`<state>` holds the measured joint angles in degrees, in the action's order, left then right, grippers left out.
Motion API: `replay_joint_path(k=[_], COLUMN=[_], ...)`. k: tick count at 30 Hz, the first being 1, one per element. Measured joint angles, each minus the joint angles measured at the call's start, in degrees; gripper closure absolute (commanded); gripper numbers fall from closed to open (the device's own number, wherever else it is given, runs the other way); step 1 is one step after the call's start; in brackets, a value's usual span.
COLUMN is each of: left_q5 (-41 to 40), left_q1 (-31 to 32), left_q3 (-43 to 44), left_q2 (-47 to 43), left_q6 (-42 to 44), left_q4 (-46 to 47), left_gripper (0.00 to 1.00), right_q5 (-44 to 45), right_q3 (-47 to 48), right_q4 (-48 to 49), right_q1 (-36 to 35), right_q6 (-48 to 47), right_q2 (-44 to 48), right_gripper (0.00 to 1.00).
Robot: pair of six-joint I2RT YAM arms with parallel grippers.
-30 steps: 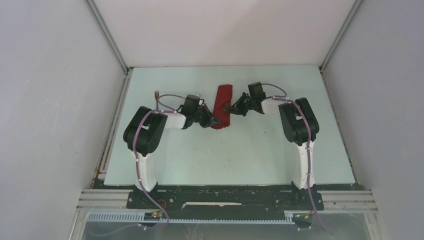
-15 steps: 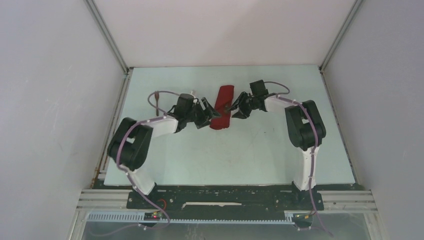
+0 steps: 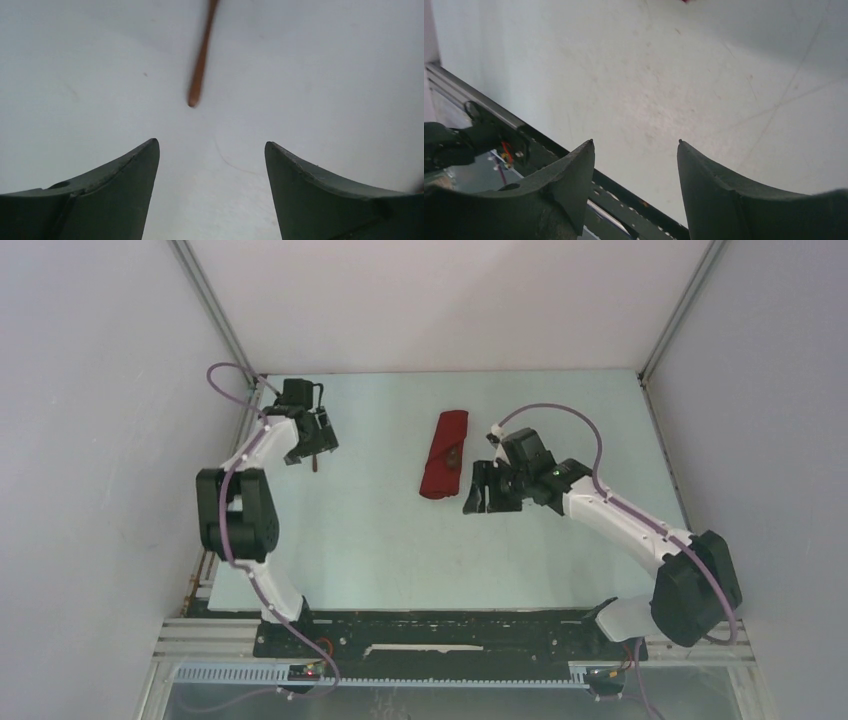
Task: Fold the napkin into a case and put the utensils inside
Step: Pick up the fork from the corner of the board.
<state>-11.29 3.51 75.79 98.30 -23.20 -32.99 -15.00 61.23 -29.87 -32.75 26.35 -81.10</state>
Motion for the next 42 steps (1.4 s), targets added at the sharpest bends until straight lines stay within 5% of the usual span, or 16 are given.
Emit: replay_joint_path(k=[11,21,27,31,36,42], left_q5=[1.6,4.5,8.1,9.3,9.1,6.7], left_q1=[-5.5,-5.9,-6.6,-7.0,-6.9,-0.3], left_q3=[25.8,39.4,45.1,45.7,44.3,16.2], left_q2=[26.3,36.2,39.7,39.8,39.1,17.0], left_q6=[5.4,7.3,8.0,8.5,10.4,15.3], left_q4=[-15.3,-24.1,-28.5,-29.7,-29.7,-21.2], left_gripper=[0.39,0.4,0.74,0.99,1.0,1.0], right_q5=[-2.4,-3.9,-4.1,-4.1,-4.2,-7.9], right_q3=[-9.7,-9.9,-9.9,-9.9,-9.8,-4.3], right_q4=[-1.8,-1.6,-1.6,-1.5,-1.0,0.4], right_q1=[5.4,7.5,8.1,8.4,8.6,9.8], right_q6=[-3.5,-3.5,-3.1,-2.6,-3.3,-6.4], right_q2=[8.3,13.4,16.2,18.4,18.4,9.5], right_gripper=[0.33,0.36,0.36,0.35,0.31,0.25])
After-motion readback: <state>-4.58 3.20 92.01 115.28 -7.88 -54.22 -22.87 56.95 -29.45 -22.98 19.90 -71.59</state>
